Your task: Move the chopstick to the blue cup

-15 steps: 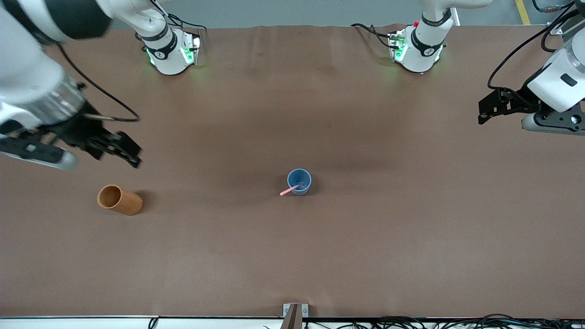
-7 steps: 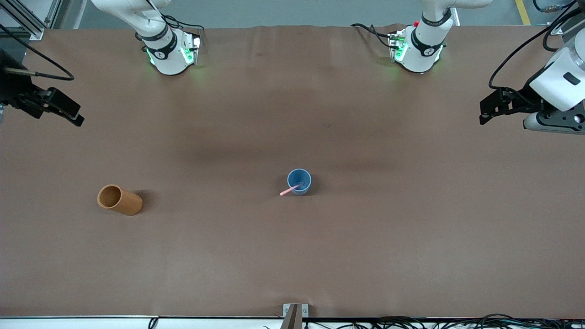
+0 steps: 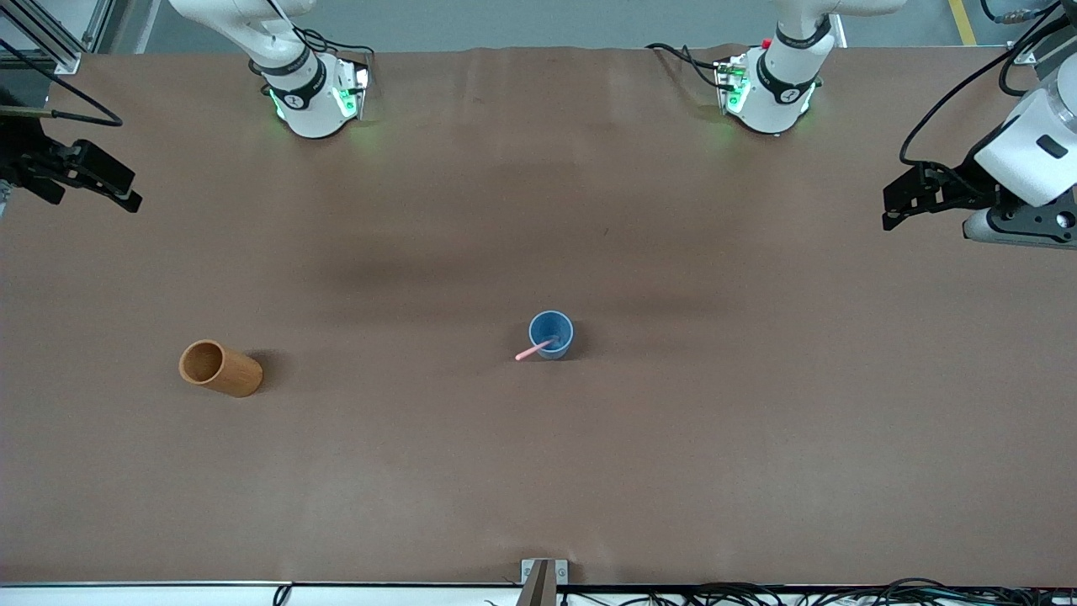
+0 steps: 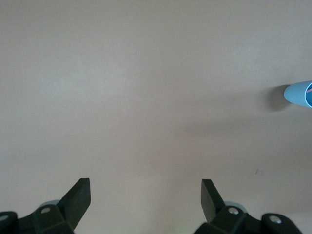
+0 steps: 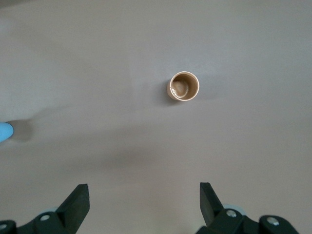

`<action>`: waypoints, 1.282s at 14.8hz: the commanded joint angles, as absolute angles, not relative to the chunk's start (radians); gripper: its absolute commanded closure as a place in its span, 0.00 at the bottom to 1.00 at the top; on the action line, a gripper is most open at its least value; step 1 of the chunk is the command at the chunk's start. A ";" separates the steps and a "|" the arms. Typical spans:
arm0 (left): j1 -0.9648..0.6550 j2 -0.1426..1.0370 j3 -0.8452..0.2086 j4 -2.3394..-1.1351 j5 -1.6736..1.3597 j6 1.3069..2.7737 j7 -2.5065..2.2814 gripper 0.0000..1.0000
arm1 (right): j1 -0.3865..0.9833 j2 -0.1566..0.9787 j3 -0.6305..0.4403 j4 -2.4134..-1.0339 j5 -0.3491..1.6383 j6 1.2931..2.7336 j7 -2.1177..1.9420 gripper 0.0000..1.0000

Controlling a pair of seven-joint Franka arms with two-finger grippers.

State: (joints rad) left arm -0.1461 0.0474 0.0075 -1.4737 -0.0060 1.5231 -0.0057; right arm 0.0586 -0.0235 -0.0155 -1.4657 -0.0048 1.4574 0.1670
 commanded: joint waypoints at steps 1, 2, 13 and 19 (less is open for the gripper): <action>-0.140 0.061 -0.002 -1.447 -0.008 1.519 -0.014 0.00 | 0.026 -0.060 0.009 -1.511 -0.011 1.471 0.147 0.00; -0.140 0.061 -0.002 -1.447 -0.008 1.519 -0.014 0.00 | 0.011 -0.060 0.020 -1.509 -0.008 1.476 0.146 0.00; -0.140 0.061 -0.002 -1.445 -0.008 1.519 -0.014 0.00 | 0.008 -0.046 0.023 -1.437 0.003 1.468 0.150 0.00; -0.140 0.061 0.000 -1.447 -0.008 1.519 -0.014 0.00 | 0.009 -0.041 0.021 -1.450 0.003 1.476 0.103 0.00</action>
